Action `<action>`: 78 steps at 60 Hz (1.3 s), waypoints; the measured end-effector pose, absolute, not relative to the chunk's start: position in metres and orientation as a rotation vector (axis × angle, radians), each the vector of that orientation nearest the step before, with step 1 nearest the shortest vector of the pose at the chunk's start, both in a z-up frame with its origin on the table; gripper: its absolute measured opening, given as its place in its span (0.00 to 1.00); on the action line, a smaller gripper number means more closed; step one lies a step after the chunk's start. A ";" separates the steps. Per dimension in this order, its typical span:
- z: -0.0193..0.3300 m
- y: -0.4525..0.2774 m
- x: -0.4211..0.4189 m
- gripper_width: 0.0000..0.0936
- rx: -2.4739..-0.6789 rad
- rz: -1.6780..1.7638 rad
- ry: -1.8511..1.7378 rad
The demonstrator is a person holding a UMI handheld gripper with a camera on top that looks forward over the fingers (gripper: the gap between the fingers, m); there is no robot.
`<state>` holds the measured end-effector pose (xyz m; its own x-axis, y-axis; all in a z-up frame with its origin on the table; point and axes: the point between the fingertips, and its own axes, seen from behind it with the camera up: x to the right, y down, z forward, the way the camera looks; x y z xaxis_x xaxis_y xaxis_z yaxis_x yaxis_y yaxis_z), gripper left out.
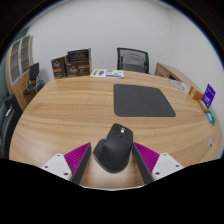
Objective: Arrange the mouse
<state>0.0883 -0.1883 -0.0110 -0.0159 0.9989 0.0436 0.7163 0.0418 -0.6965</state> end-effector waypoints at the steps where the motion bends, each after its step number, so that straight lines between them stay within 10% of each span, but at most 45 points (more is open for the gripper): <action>1: -0.012 -0.190 0.085 0.93 -1.728 0.683 -1.787; 19: -0.013 -0.214 0.057 0.89 -1.684 0.733 -1.806; 44: -0.005 -0.218 0.043 0.46 -1.693 0.820 -1.759; 62: -0.005 -0.222 0.056 0.40 -1.695 0.761 -1.827; 78: 0.087 -0.234 0.039 0.40 -1.630 0.866 -1.832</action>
